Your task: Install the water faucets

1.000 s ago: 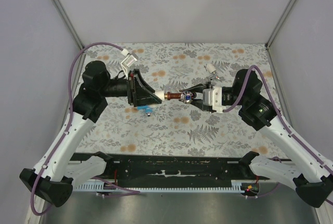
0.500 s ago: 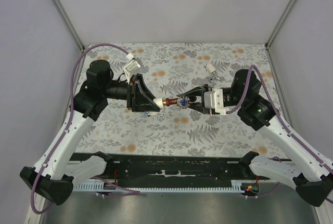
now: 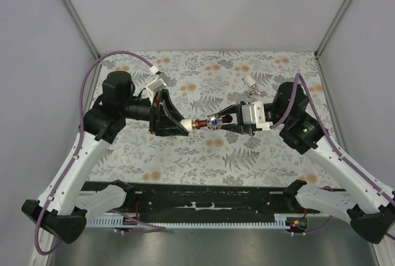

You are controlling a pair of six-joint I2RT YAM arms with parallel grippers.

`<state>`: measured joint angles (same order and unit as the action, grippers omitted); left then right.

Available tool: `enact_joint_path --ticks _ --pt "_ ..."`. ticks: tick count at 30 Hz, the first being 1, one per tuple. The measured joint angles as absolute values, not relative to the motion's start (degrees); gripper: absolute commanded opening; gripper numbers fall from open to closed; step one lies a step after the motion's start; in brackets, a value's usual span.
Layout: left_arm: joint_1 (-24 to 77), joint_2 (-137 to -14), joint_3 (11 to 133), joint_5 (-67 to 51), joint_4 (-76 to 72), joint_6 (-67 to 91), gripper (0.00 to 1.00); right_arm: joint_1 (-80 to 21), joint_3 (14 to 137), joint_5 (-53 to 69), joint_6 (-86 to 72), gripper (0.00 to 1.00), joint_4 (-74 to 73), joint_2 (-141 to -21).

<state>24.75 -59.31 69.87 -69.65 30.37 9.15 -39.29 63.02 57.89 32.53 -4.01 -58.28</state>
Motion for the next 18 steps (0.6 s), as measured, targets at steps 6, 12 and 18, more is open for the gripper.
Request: enact_joint_path --ticks 6,12,18 --pt "24.99 -58.08 69.91 -67.94 30.7 8.27 0.02 -39.29 60.01 57.91 27.46 0.0 2.33 -57.71" --pt "24.99 -54.89 67.18 -65.73 24.62 10.11 0.02 -39.29 56.38 57.19 21.39 0.0 10.87 -57.14" --pt "24.99 -53.43 63.9 -65.01 17.21 14.06 0.02 -39.27 53.78 55.64 17.21 0.0 16.43 -56.34"
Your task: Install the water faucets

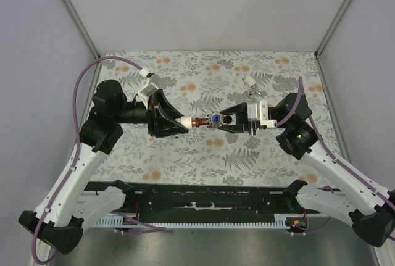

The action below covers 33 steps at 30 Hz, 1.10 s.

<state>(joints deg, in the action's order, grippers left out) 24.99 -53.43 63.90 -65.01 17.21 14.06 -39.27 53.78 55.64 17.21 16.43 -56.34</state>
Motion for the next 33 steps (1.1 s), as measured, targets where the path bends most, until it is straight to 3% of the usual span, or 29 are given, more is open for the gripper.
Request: enact_joint_path --ticks 14,33 --pt "25.23 -49.8 58.76 -60.05 4.67 20.78 0.02 -39.46 48.86 51.24 11.79 0.0 25.93 -55.09" --pt "23.73 -50.0 54.48 -63.55 -9.06 28.01 0.02 -39.75 48.03 49.87 13.39 0.0 23.09 -54.3"
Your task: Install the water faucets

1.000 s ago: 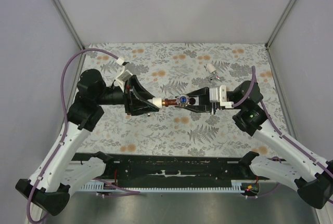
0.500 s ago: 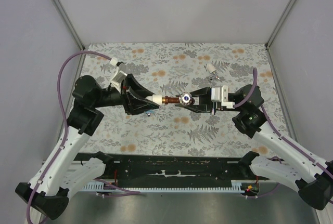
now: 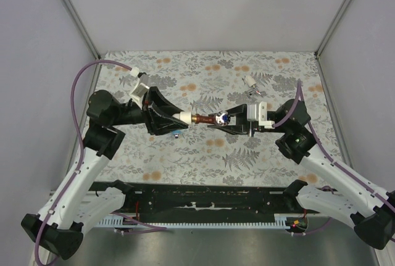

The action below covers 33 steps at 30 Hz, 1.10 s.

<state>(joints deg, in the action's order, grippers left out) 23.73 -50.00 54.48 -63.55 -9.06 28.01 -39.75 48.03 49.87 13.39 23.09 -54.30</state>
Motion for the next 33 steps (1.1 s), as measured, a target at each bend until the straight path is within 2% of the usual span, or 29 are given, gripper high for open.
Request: enact_joint_path --ticks 16,33 --pt "22.98 -51.79 58.41 -66.72 -0.69 22.04 0.02 -39.33 54.33 53.17 18.33 0.0 13.85 -56.75" --pt "23.0 -54.43 61.56 -67.0 12.21 14.9 0.02 -39.62 62.85 53.45 30.35 0.0 -4.01 -58.35"
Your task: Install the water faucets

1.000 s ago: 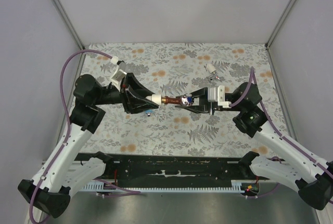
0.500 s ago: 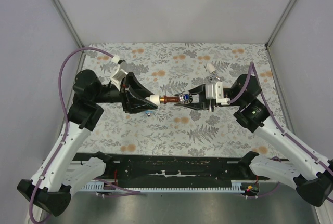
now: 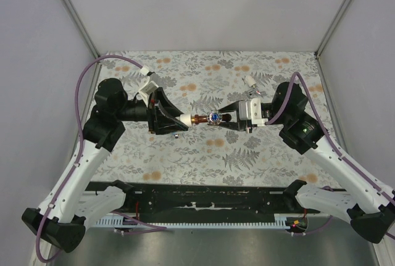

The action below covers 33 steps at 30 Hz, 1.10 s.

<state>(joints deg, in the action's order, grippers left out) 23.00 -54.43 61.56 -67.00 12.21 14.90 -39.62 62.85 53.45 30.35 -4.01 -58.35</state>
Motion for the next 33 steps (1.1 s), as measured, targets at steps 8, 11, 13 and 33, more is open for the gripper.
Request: enact_joint_path --ticks 8,11,13,33 --pt "23.0 -53.74 61.47 -66.41 11.27 14.87 0.02 -39.66 60.93 52.97 28.18 0.0 -0.45 -57.69" --pt "23.0 -53.17 61.43 -66.26 10.57 14.85 0.02 -39.75 59.55 52.95 26.11 0.0 2.42 -57.3" --pt "23.0 -52.82 61.43 -66.26 10.52 14.81 0.02 -39.83 58.98 52.95 24.75 0.0 3.6 -57.14" --pt "24.12 -48.6 58.78 -61.14 11.27 4.51 0.02 -39.99 58.5 51.05 5.82 0.0 9.56 -58.96"
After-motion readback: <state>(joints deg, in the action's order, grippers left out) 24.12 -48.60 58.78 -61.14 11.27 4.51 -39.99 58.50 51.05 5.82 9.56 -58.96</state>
